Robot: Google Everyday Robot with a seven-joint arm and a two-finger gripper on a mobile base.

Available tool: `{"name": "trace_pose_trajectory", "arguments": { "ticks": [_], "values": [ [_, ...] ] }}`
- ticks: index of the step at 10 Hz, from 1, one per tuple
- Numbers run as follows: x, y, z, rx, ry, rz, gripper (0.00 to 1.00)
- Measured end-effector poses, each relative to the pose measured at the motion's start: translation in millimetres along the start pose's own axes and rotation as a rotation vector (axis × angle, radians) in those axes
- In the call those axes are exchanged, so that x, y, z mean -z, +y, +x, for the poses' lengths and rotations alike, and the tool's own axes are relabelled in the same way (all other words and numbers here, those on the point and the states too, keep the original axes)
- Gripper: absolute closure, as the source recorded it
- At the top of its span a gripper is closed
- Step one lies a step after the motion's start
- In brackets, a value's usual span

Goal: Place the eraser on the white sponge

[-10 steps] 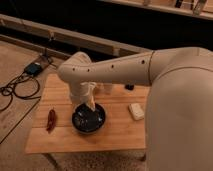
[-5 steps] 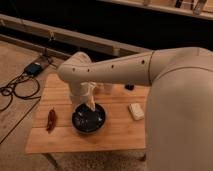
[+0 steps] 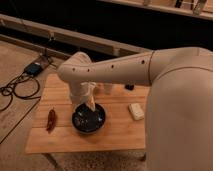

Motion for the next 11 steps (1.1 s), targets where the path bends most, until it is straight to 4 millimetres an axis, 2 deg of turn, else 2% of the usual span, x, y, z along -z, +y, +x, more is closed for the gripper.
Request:
{"name": "trace_pose_trajectory", "arguments": {
  "ticks": [5, 6, 8, 11],
  "values": [
    [0.3, 0.3, -0.9, -0.001, 0.000, -0.002, 0.35],
    [0.1, -0.7, -6.1, 0.003, -0.003, -0.004, 0.35],
    [0.5, -7.2, -23.2, 0.010, -0.015, -0.008, 0.35],
    [3.2, -39.2, -70.3, -0.022, -0.044, -0.009, 0.35]
  ]
}}
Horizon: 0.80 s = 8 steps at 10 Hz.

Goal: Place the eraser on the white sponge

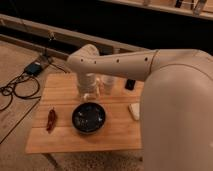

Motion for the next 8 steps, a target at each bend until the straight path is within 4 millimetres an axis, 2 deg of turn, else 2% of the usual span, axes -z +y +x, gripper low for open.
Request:
{"name": "trace_pose_trajectory", "arguments": {
  "ticks": [2, 3, 4, 8],
  "values": [
    [-1.2, -34.9, -40.8, -0.041, -0.014, 0.003, 0.35],
    [-2.4, -47.8, -53.6, -0.055, -0.015, 0.002, 0.35],
    [-6.6, -68.8, -69.4, -0.076, -0.011, 0.001, 0.35],
    [-26.3, -140.5, -112.6, -0.123, -0.004, -0.009, 0.35]
  ]
}}
